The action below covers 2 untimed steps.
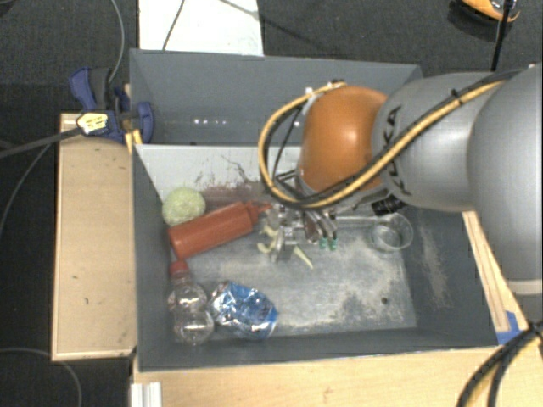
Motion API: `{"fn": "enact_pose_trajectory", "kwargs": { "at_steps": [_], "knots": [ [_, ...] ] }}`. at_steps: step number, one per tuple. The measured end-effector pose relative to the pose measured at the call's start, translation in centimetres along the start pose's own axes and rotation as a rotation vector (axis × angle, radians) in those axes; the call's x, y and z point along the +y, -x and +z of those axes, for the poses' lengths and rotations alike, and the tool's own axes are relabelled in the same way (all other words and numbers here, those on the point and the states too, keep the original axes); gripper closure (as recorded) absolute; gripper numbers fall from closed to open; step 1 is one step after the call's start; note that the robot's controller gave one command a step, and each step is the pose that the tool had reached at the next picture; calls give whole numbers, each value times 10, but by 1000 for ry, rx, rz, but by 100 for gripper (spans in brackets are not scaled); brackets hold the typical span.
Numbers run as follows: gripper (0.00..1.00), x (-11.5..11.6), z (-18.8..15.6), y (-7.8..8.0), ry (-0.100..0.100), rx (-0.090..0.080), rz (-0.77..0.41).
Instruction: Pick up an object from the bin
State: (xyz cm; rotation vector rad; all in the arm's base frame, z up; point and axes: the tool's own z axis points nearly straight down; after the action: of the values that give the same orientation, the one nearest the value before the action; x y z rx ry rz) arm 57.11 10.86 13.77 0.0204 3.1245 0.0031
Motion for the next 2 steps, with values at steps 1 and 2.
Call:
{"fn": "enact_pose_trajectory", "kwargs": {
  "at_steps": [1, 2],
  "knots": [
    [100, -6, -23, -3, -4, 23, 3],
    [100, -11, -54, 16, 2, -7, 19]
  ]
}}
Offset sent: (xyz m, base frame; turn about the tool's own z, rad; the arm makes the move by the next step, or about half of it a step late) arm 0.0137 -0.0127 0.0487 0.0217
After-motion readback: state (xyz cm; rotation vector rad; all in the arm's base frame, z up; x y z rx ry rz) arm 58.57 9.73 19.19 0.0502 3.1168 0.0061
